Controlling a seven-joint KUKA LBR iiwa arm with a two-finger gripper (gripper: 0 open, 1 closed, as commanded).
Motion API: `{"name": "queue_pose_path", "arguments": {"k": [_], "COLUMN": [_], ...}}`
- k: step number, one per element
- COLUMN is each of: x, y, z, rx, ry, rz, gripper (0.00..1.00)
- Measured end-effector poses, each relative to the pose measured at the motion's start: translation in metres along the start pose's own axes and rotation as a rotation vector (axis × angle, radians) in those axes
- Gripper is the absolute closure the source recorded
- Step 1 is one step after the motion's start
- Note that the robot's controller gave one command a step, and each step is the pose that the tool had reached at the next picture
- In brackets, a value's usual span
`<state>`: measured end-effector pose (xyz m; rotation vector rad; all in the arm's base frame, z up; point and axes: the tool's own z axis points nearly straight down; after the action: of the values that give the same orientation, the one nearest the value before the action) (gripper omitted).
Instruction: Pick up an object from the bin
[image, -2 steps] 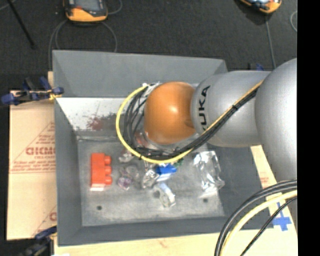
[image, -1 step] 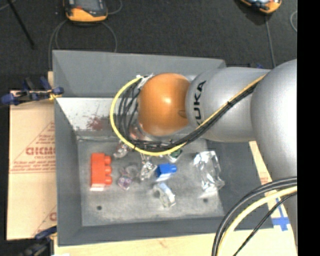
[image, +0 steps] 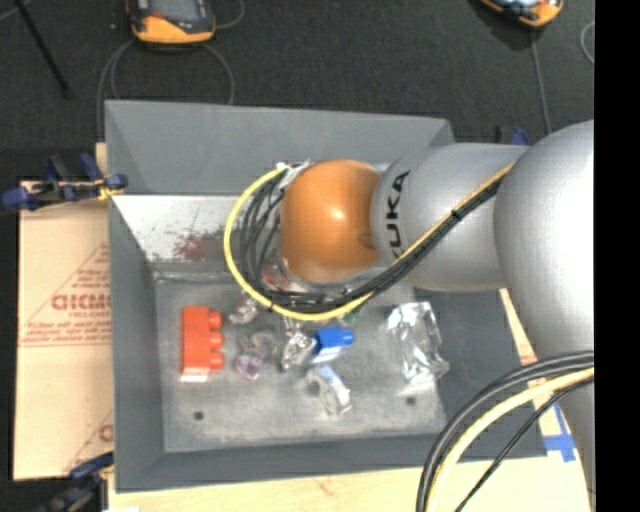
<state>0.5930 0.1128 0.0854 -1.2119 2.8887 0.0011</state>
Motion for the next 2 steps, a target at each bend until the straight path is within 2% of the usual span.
{"name": "queue_pose_path", "arguments": {"k": [1, 2], "x": [0.0080, 0.0115], "y": [-0.0043, -0.0082], "z": [0.0076, 0.0048], "rx": [-0.002, 0.000], "ry": [-0.006, 0.010], "rz": [0.020, 0.020], "gripper": [0.00, 1.00]}}
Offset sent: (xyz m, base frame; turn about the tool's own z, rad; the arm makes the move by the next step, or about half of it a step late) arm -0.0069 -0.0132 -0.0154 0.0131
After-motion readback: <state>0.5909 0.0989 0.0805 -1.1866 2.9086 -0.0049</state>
